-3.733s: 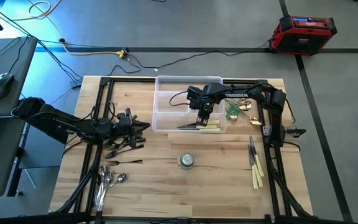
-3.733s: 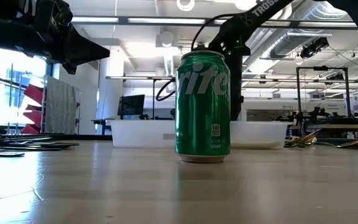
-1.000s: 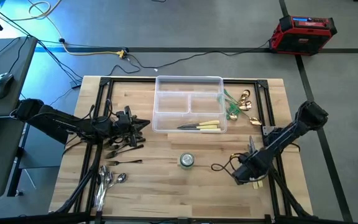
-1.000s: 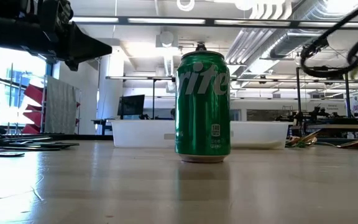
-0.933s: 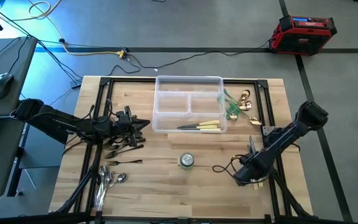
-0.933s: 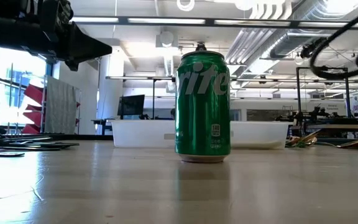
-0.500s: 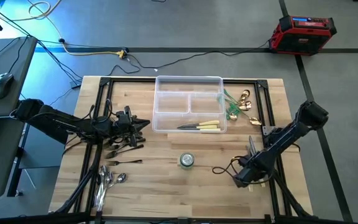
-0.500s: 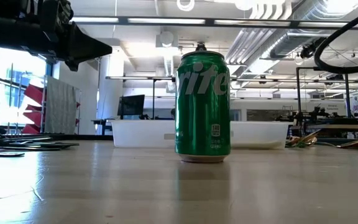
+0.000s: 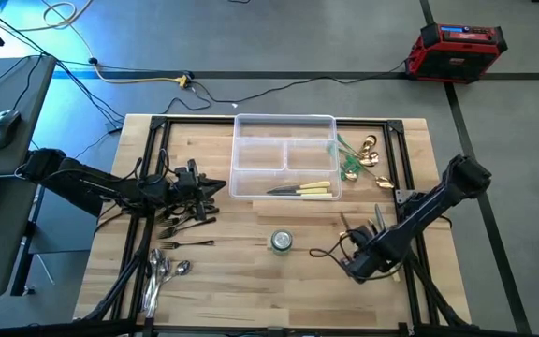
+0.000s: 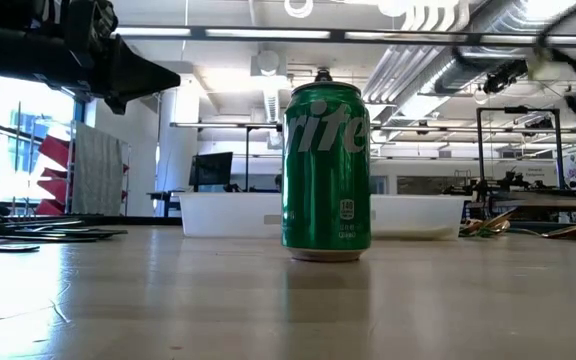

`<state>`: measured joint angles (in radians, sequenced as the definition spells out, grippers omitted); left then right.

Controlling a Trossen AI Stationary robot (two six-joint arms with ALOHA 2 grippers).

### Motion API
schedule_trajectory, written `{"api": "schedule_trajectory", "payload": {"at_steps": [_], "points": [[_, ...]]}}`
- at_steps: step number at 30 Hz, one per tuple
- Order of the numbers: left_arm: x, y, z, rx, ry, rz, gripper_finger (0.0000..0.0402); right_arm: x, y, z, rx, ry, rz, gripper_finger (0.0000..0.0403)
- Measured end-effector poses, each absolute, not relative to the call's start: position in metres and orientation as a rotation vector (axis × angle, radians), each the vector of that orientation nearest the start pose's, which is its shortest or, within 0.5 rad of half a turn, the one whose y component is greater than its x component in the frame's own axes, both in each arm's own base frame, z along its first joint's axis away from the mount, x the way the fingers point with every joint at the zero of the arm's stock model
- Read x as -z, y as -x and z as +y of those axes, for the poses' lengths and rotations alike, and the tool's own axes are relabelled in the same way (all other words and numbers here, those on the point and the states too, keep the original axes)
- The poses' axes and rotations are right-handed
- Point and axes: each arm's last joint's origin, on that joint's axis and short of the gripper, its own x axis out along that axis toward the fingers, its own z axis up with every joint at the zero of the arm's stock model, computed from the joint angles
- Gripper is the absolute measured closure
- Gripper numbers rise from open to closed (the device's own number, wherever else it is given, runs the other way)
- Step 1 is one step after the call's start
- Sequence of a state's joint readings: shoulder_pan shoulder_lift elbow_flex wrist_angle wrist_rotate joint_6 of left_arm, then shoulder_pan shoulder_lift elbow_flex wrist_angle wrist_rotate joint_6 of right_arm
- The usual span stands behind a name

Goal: Sort silverware
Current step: Put the yellow table knife into the silverware tray

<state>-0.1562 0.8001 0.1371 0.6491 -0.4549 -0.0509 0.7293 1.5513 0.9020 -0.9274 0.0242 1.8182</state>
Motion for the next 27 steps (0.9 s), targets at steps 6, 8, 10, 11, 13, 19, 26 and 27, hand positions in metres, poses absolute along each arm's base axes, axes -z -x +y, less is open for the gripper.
{"api": "schedule_trajectory", "payload": {"at_steps": [6,8,10,11,13,19,26,27], "points": [[-0.188,-0.160,-0.012,-0.299,0.047,0.005,0.0402,-0.214,-0.217,0.152,0.769,-0.625,1.138,0.0371],[-0.188,-0.160,-0.012,-0.300,0.046,0.005,0.0402,-0.224,-0.231,0.138,0.736,-0.530,1.114,0.0371],[-0.188,-0.160,-0.012,-0.299,0.047,0.003,0.0402,-0.234,-0.248,0.118,0.668,-0.425,1.130,0.0371],[-0.188,-0.160,-0.012,-0.299,0.047,0.004,0.0402,-0.237,-0.257,0.106,0.639,-0.368,1.141,0.0371],[-0.188,-0.160,-0.012,-0.300,0.053,0.003,0.0402,-0.241,-0.270,0.079,0.595,-0.237,1.177,0.0371],[-0.188,-0.160,-0.012,-0.300,0.055,0.002,0.0402,-0.245,-0.298,0.001,0.379,0.085,1.227,0.0371],[-0.187,-0.160,-0.012,-0.300,0.068,0.016,0.0402,-0.213,-0.315,-0.048,0.130,0.152,1.348,0.0371],[-0.186,-0.160,-0.012,-0.300,0.067,0.020,0.0402,-0.208,-0.316,-0.049,0.109,0.153,1.368,0.0371]]}}
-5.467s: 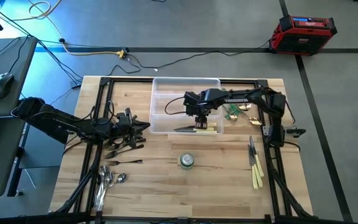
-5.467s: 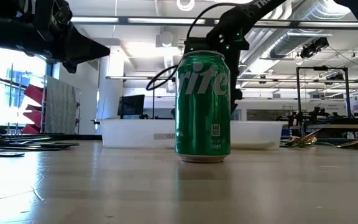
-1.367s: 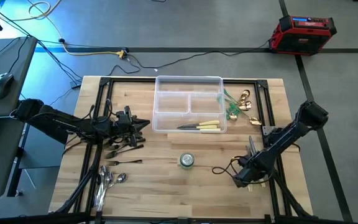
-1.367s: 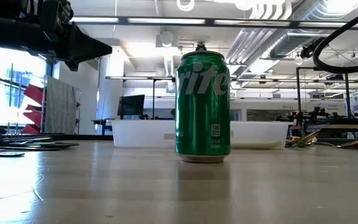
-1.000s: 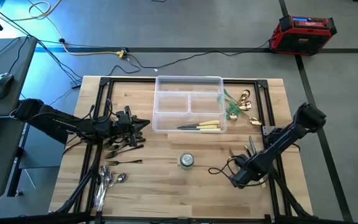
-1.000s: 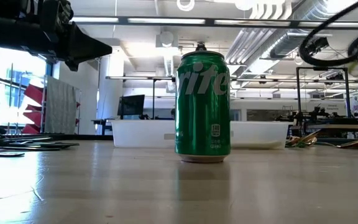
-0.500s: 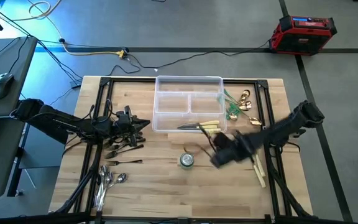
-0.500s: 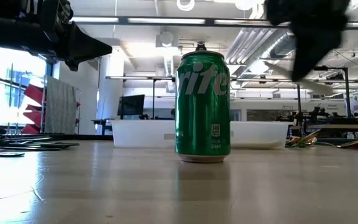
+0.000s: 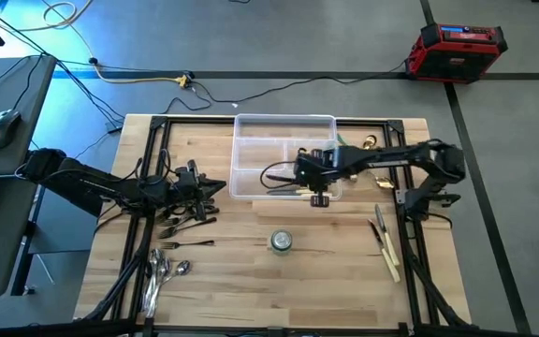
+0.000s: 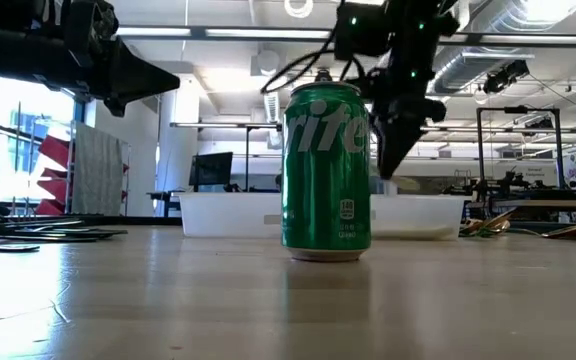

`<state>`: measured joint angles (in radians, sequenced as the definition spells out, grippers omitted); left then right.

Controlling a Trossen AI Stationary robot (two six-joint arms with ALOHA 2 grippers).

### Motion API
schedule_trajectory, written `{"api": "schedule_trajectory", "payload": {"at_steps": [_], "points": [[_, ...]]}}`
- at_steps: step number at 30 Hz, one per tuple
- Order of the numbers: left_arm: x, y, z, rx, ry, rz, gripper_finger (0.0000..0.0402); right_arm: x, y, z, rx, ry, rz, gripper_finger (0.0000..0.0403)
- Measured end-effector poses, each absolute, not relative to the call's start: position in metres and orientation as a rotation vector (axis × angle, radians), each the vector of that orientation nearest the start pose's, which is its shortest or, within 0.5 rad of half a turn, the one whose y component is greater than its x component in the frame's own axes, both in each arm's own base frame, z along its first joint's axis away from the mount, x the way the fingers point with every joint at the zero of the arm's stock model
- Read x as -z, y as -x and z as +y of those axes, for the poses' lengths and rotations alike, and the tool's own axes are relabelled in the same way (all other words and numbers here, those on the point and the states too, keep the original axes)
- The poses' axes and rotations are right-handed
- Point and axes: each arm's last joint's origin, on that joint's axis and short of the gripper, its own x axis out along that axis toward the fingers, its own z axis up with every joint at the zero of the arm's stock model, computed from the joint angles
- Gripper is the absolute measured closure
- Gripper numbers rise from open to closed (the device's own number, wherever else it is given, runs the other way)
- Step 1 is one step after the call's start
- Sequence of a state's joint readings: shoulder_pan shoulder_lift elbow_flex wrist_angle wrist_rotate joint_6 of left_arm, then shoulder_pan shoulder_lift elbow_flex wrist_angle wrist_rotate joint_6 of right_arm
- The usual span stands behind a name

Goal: Sort silverware
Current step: Put the yellow table knife into the silverware tray

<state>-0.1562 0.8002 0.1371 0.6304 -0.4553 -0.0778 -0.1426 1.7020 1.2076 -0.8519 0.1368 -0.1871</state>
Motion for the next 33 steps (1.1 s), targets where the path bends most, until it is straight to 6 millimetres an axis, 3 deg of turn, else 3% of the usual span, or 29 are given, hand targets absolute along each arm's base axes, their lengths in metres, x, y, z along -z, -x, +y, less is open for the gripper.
{"api": "schedule_trajectory", "payload": {"at_steps": [10,22,26,33], "points": [[-0.185,-0.161,-0.012,-0.301,0.071,0.031,0.0402,-0.168,-0.322,-0.056,0.064,0.180,1.549,0.0367],[-0.185,-0.161,-0.012,-0.301,0.071,0.032,0.0402,-0.169,-0.317,-0.058,0.187,0.201,1.599,0.0285],[-0.185,-0.161,-0.012,-0.301,0.071,0.031,0.0402,-0.183,-0.318,-0.059,0.252,0.195,1.628,0.0270],[-0.185,-0.161,-0.013,-0.299,0.072,0.032,0.0402,-0.240,-0.329,-0.042,0.335,0.024,1.626,0.0263]]}}
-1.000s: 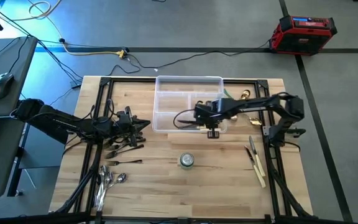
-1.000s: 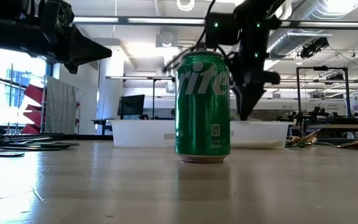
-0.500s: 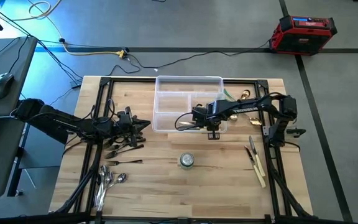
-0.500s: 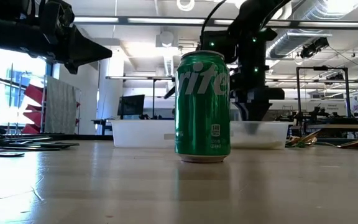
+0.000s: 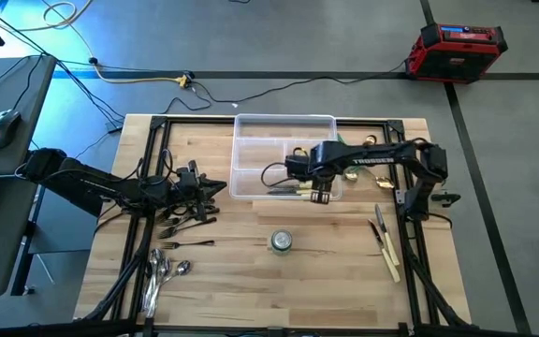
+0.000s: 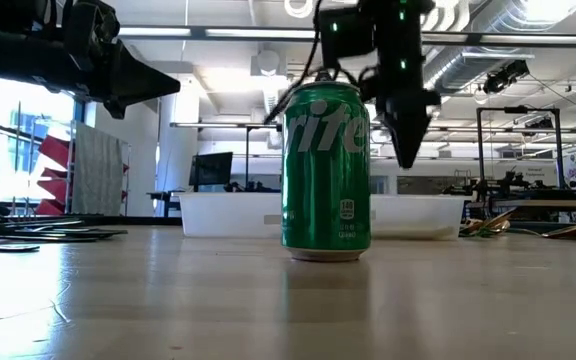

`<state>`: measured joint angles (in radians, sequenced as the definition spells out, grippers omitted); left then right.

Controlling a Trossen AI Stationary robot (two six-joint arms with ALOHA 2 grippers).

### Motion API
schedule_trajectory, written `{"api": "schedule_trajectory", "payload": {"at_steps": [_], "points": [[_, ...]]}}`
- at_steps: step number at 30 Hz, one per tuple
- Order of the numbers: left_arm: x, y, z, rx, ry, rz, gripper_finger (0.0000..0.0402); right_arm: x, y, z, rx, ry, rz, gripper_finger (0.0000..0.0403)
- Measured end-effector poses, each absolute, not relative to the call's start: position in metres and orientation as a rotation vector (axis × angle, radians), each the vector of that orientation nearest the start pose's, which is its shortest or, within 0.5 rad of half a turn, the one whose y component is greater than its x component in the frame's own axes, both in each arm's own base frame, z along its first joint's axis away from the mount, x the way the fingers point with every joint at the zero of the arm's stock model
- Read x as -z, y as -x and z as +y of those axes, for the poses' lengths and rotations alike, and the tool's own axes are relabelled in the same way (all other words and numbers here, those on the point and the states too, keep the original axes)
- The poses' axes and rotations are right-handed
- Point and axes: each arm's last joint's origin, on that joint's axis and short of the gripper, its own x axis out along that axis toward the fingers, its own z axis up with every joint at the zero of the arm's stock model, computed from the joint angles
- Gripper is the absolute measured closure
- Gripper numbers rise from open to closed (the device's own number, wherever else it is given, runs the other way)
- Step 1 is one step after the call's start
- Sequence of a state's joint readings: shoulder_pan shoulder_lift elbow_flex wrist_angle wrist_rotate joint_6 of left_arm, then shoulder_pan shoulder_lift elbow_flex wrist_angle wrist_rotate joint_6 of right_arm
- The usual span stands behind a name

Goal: Sort silverware
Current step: Put the yellow table knife into the silverware tray

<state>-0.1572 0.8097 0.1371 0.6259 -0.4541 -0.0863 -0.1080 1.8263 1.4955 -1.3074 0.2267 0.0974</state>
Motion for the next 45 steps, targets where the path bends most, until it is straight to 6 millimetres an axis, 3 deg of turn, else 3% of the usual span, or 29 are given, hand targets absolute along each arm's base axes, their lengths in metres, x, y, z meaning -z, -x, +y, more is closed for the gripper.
{"api": "schedule_trajectory", "payload": {"at_steps": [4,8,12,17,23,30,38,45], "points": [[-0.185,-0.161,-0.013,-0.288,0.087,0.030,0.0402,-0.253,-0.331,-0.014,0.273,-0.230,1.583,0.0263],[-0.184,-0.161,-0.014,-0.246,0.090,0.033,0.0402,-0.240,-0.323,0.032,0.145,-0.278,1.583,0.0263],[-0.184,-0.161,-0.014,-0.239,0.107,0.033,0.0402,-0.213,-0.297,0.075,0.160,-0.306,1.640,0.0263],[-0.185,-0.161,-0.014,-0.239,0.107,0.031,0.0402,-0.185,-0.249,0.109,0.262,-0.438,1.776,0.0263],[-0.185,-0.161,-0.013,-0.271,0.081,0.026,0.0402,-0.176,-0.193,0.114,0.467,-0.578,1.817,0.0263],[-0.187,-0.161,-0.013,-0.274,0.061,0.011,0.0402,-0.158,-0.148,0.103,0.729,-0.775,1.751,0.0263],[-0.187,-0.161,-0.013,-0.274,0.060,0.012,0.0402,-0.132,-0.138,0.103,0.679,-0.892,1.717,0.0263],[-0.187,-0.161,-0.013,-0.275,0.060,0.011,0.0402,-0.128,-0.139,0.103,0.670,-0.943,1.684,0.0270]]}}
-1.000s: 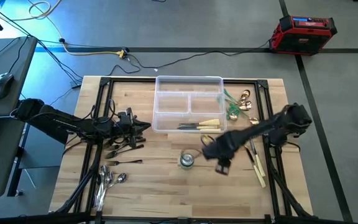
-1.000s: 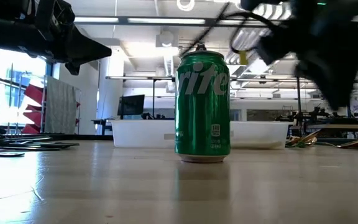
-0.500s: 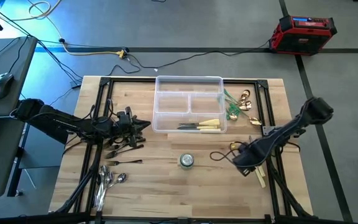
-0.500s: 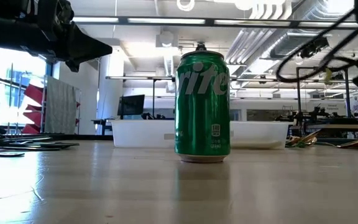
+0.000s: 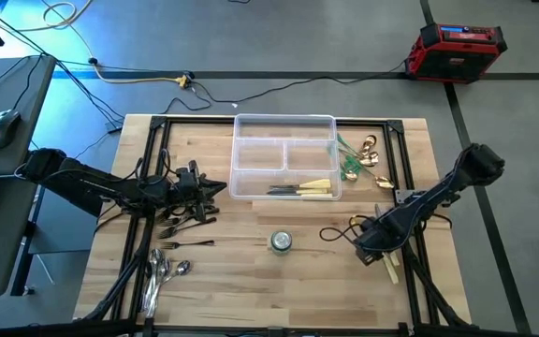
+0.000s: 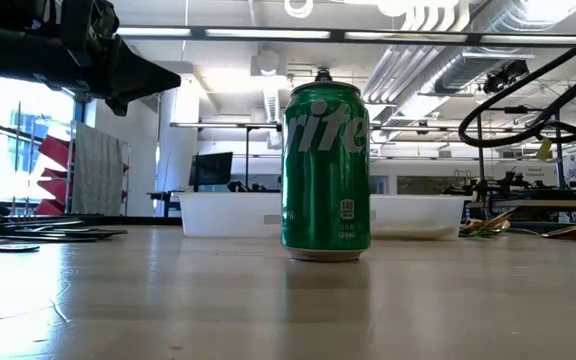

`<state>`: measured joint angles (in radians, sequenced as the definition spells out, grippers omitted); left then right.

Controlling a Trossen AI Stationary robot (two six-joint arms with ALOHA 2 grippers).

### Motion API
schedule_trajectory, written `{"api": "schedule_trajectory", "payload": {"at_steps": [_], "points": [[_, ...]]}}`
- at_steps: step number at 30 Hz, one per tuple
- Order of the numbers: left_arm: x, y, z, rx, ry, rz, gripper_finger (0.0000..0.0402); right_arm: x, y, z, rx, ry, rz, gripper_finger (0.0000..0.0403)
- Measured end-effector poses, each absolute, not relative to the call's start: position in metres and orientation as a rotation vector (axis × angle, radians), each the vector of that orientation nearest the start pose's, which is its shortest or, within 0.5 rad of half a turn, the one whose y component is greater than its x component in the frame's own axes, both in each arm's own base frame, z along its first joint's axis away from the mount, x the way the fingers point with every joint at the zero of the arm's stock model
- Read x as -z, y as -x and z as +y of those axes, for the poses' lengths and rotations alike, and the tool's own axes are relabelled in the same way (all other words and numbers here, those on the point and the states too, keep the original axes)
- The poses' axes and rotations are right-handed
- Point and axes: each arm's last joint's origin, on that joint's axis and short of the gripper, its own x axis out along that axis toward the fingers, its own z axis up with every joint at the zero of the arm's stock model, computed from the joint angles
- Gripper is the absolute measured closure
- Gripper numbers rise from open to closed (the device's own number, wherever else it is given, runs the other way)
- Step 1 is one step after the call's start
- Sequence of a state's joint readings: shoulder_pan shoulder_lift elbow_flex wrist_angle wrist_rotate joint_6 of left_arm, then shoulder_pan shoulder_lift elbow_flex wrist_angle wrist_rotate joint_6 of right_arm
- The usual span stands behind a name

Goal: Sort silverware
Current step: Put the yellow table knife into the silverware tray

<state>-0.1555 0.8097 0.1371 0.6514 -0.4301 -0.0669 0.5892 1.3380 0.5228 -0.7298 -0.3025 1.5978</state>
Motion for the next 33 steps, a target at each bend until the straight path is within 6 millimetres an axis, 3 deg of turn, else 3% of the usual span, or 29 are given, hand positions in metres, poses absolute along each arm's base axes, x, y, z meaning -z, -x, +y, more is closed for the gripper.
{"api": "schedule_trajectory", "payload": {"at_steps": [13,22,30,33], "points": [[-0.187,-0.161,-0.013,-0.280,0.061,0.007,0.0402,-0.128,-0.164,0.098,0.652,-1.073,1.415,0.0342],[-0.187,-0.161,-0.013,-0.287,0.061,0.007,0.0402,-0.137,-0.200,0.080,0.538,-1.001,0.992,0.0347],[-0.187,-0.161,-0.013,-0.287,0.061,0.009,0.0402,-0.138,-0.209,0.062,0.503,-0.882,0.973,0.0347],[-0.187,-0.161,-0.013,-0.287,0.061,0.009,0.0402,-0.148,-0.217,0.061,0.441,-0.820,0.955,0.0347]]}}
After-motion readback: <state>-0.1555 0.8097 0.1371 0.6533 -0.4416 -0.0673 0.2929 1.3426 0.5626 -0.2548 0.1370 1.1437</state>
